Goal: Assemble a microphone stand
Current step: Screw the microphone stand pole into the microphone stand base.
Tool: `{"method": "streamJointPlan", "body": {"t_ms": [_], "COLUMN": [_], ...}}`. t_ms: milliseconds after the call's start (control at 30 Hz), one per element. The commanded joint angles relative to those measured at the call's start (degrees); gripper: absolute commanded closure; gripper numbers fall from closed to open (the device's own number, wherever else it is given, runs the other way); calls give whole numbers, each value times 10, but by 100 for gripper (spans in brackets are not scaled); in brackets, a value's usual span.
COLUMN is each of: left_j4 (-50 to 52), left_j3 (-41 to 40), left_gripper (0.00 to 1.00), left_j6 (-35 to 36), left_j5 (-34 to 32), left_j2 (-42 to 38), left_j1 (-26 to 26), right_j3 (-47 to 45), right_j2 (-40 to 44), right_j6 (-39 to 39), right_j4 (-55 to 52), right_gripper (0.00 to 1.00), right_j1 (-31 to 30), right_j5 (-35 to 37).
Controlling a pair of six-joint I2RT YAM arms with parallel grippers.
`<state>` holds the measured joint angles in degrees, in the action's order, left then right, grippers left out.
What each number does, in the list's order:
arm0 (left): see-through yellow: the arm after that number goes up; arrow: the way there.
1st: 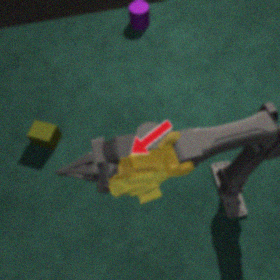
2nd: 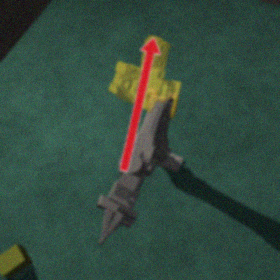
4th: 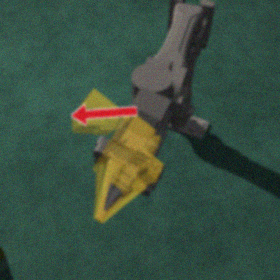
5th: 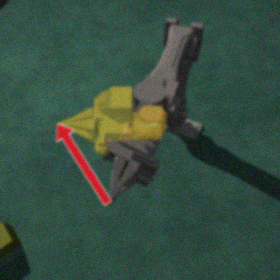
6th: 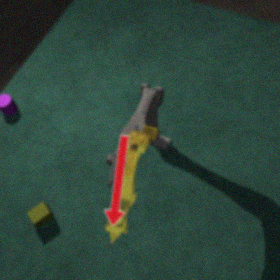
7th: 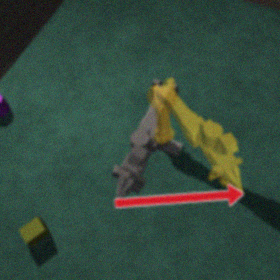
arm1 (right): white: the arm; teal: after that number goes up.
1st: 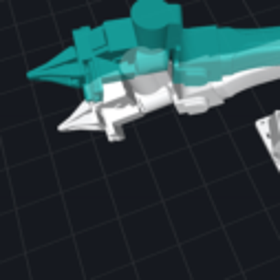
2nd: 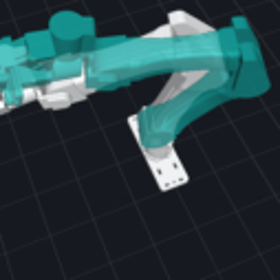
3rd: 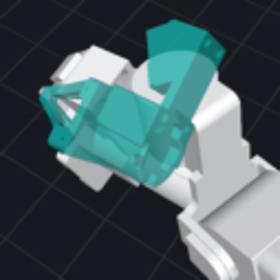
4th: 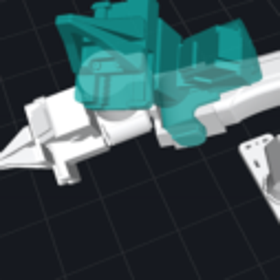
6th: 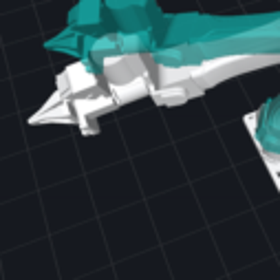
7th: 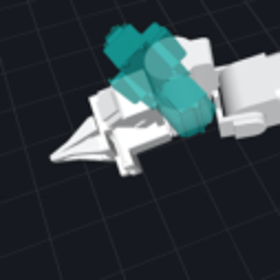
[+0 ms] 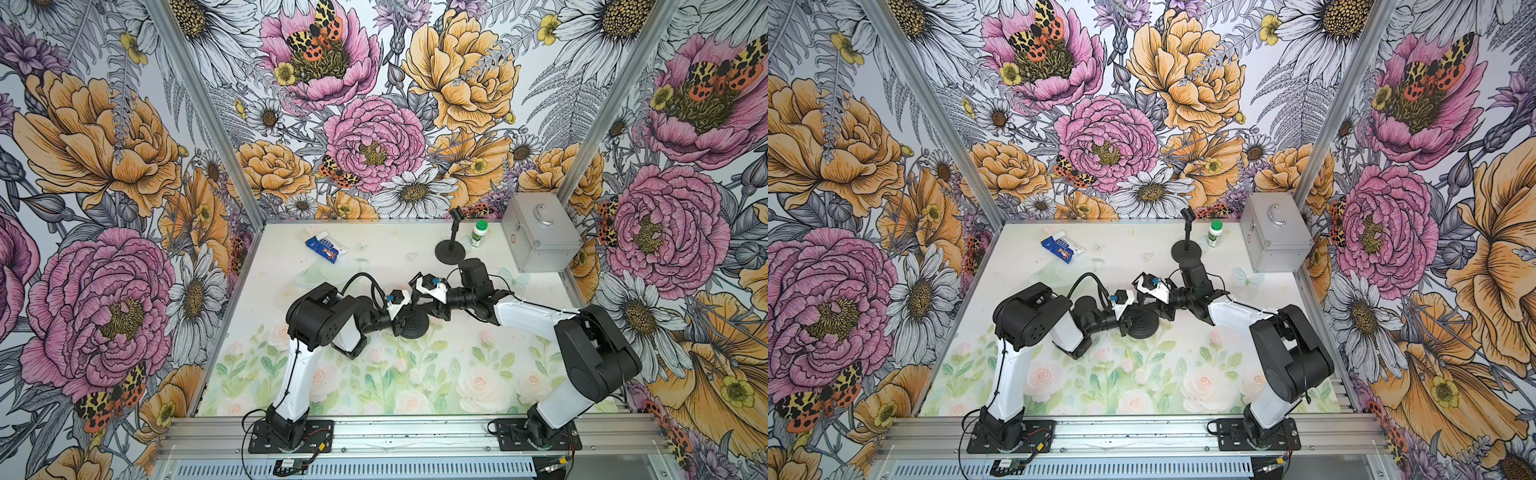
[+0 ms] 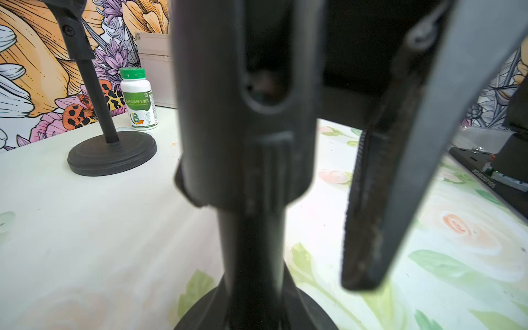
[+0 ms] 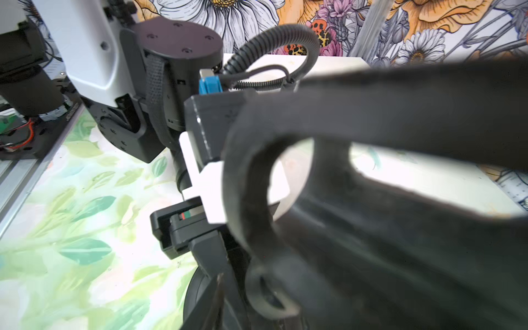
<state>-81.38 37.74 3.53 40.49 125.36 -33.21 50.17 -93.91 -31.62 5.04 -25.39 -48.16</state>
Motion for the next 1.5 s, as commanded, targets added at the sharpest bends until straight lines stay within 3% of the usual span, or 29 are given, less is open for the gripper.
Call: {"method": "streamJointPlan", "body": {"t_ms": [0,367,567,600,633,667,1000,1067,1167,1300,1467], "left_j4": [5,5,5,5,5,5,5,5,5,5,5], "left_j3": [-5,-9,-10,-10,-10,-10,-10,-12,-12,-13,-12], "left_gripper": [80,84,85,86,86,86,86,86,86,86,86], "left_j6": [37,49,53,53,52,52,53,54,56,58,58], "left_j5": [32,23,22,20,21,21,26,27,29,33,40], "left_j2": [12,13,13,13,13,13,12,11,11,10,11], "left_j1": [-6,-11,-12,-12,-12,-12,-11,-12,-11,-12,-9], "right_j3": [35,46,-39,-53,-62,-68,-127,-137,-126,-47,-38], "right_j2": [-13,-11,66,81,92,102,160,165,139,65,40], "right_j6": [9,35,62,78,83,88,161,135,176,229,151], "right_j4": [-63,-61,15,40,51,59,164,164,177,121,96], "right_gripper": [58,56,53,49,32,1,0,0,0,0,3], "right_j1": [8,13,12,12,12,12,14,31,38,54,42], "right_j5": [-85,-94,18,39,49,61,123,0,-38,-171,-154]}}
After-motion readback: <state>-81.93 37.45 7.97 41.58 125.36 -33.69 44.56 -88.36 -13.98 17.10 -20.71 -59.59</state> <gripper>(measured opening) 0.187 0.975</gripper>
